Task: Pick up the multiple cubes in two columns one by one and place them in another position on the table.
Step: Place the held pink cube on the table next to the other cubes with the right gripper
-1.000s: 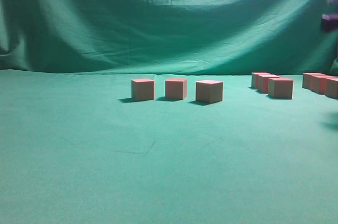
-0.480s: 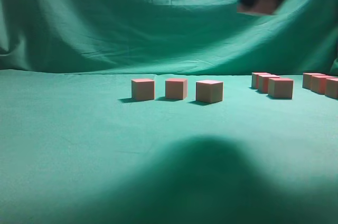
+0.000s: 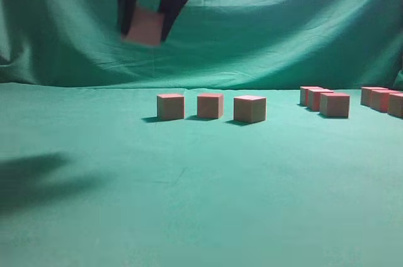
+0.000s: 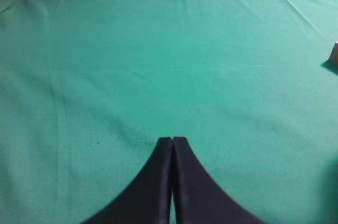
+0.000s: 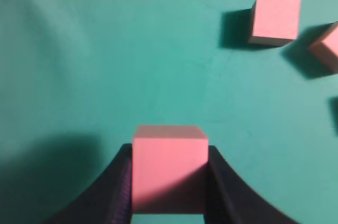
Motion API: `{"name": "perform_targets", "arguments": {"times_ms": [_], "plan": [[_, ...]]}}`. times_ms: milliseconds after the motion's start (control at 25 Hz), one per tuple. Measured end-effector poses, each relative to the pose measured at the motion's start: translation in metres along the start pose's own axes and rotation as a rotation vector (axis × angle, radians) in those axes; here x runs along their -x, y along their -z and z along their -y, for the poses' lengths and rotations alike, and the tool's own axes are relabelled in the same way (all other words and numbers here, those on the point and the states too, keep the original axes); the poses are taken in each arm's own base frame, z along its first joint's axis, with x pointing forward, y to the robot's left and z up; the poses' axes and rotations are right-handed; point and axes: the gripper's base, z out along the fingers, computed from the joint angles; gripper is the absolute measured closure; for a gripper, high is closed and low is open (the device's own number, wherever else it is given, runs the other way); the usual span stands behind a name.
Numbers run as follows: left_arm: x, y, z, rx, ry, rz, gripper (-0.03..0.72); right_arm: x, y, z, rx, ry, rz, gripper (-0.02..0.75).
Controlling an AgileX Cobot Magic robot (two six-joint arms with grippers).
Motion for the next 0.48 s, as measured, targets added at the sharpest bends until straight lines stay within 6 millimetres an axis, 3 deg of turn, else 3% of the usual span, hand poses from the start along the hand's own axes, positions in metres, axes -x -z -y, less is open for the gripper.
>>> {"name": "perform_targets", "arguments": {"times_ms": [280,480], "plan": [[0.000,0.000,0.000,0.000,0.000,0.000,0.688,0.027,-0.053,-0.006,-0.045,-0.125,-0.112,0.482],[0.000,0.000,0.000,0.000,0.000,0.000,0.688,0.038,-0.074,-0.001,-0.156,-0.194,-0.142,0.482]]}}
